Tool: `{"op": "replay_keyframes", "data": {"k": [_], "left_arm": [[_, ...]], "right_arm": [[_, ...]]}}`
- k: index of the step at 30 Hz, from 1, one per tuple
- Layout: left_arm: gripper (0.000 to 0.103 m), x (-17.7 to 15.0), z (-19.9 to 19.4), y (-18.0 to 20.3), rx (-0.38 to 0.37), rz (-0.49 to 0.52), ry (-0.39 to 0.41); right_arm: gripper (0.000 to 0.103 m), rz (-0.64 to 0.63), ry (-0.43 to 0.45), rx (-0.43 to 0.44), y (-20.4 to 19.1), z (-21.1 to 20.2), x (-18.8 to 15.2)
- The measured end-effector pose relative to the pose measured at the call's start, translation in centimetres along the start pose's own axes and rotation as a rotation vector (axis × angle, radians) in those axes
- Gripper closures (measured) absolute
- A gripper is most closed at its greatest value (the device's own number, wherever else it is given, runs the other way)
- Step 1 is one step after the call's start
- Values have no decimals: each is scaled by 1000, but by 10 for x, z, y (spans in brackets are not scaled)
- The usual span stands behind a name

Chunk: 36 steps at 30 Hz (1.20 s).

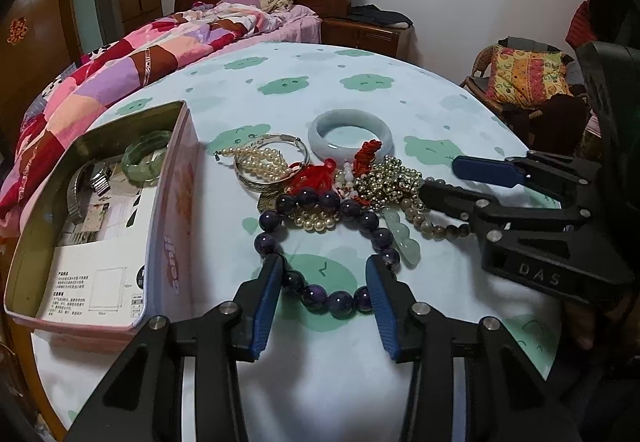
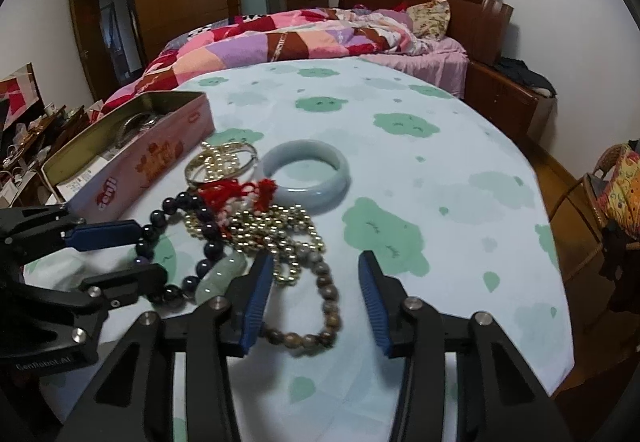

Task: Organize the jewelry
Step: 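Move both grippers back over the jewelry pile, then grasp the purple bead bracelet with the left gripper while the right gripper grasps a gold chain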

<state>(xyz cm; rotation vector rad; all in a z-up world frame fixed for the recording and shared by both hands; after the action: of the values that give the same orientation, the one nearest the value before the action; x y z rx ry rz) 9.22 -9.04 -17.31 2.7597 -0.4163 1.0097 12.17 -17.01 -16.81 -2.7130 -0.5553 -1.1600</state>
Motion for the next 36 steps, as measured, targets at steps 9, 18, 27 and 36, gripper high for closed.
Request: {"op": "replay_keyframes", "data": {"k": [9,18,27,36], "left_arm": [[82,2,4,-2,-5,-9,-9],[103,5,-3,-6,-15,-28,20],[103,12,-14,-4,-31,-27,64],[103,14,-13,0,-45,-21,59]], "right_arm": [[56,-37,-24,15,-11,14,15],[90,-86,-56,45,-20,18,8],[95,-24,9,84,-11,-1,22],[96,21,93,86,1,-27,41]]}}
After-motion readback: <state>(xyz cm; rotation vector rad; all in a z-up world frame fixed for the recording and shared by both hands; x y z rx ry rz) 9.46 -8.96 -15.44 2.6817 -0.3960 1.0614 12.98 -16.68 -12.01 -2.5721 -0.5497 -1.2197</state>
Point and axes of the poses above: each gripper's, at about its wrist camera, not at the fingertips, and z roughly the way its jaws point, y to its right, x to its top, the point moved 9 cm from there along z, roughly the way its jaws point, and after that the axes turned 3 degrees about -x, right-handed, at the moved point
